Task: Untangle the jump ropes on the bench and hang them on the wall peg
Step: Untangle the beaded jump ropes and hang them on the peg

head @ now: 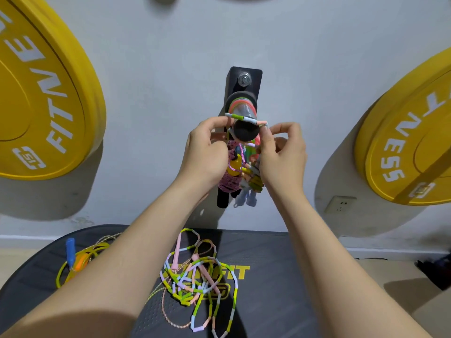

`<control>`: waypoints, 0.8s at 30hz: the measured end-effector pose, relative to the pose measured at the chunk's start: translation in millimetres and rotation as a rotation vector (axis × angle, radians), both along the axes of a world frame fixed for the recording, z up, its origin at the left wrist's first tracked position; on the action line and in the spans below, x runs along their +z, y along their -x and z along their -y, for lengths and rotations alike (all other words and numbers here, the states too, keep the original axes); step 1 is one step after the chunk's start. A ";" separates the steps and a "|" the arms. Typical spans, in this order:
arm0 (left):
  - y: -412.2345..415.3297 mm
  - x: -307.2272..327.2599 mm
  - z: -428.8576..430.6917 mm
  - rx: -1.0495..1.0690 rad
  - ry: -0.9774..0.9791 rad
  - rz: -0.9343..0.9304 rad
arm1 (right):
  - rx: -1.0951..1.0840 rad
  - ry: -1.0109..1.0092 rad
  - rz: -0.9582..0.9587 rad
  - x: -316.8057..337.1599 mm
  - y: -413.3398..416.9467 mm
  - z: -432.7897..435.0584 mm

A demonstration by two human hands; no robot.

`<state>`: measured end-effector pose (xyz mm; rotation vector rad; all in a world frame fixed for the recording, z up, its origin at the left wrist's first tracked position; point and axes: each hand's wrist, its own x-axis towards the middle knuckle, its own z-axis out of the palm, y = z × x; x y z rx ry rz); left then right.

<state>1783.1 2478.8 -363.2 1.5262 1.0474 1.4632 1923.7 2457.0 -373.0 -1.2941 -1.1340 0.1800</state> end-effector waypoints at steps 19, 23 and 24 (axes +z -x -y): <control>-23.6 -27.3 -32.5 0.036 -0.241 -0.053 | -0.167 -0.088 0.421 -38.7 -5.1 -45.1; -17.1 -31.4 -45.8 -0.001 -0.202 -0.222 | -0.159 0.165 0.638 -40.8 -4.7 -50.1; -14.7 -31.2 -50.1 -0.017 -0.187 -0.259 | -0.144 0.197 0.662 -39.3 -4.1 -49.9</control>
